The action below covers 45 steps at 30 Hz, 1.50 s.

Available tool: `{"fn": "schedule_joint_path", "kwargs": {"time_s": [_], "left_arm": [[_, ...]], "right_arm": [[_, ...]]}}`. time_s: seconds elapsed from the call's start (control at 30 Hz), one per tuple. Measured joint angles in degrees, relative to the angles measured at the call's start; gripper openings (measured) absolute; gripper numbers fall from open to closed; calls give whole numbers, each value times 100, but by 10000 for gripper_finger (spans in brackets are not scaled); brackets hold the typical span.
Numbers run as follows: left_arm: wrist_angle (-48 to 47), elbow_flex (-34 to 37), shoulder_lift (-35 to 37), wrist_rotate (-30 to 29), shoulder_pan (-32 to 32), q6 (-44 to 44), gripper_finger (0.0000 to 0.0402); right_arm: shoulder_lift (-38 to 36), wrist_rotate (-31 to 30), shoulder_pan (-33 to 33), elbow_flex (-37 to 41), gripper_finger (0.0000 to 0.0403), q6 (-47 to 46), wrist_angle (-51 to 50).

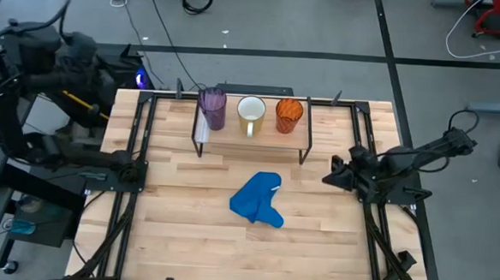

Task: Stack small to large cups/mugs on shelf
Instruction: Return to Home Position

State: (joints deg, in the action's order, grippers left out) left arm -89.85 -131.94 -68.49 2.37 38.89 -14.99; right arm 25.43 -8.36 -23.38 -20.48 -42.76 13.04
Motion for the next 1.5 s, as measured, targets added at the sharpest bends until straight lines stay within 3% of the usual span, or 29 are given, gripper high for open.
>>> {"fn": "schedule_joint_path", "kwargs": {"time_s": [0.27,0.53,0.67,0.83,0.97,1.1,1.27,1.4,1.5], "left_arm": [[1003,30,-48,-6,-2,785,107],[3115,1190,-137,965,-1,1667,107],[3720,1722,-133,933,199,1921,107],[4521,1912,-124,925,680,2152,107],[5073,1912,-124,787,1069,2230,107],[5542,1912,-68,142,1523,2232,107],[5718,1910,-1,-561,1961,2229,107],[5866,1910,-4,-440,2130,2224,107],[5974,1910,-21,-418,2182,2317,107]], "right_arm": [[-9,151,559,-737,16,1203,-15],[149,2090,2489,-1871,16,1934,-36],[422,2717,3693,-2955,16,2683,-759],[1166,2622,5005,-4621,16,4304,-2280],[1793,2466,5779,-5706,16,4872,-2388],[2264,2110,6350,-6666,16,5055,-2403],[2483,1609,6840,-7595,16,5289,-3065],[2467,1368,6988,-8073,16,5853,-3742],[2465,1284,6990,-8294,16,5691,-3898]]}}
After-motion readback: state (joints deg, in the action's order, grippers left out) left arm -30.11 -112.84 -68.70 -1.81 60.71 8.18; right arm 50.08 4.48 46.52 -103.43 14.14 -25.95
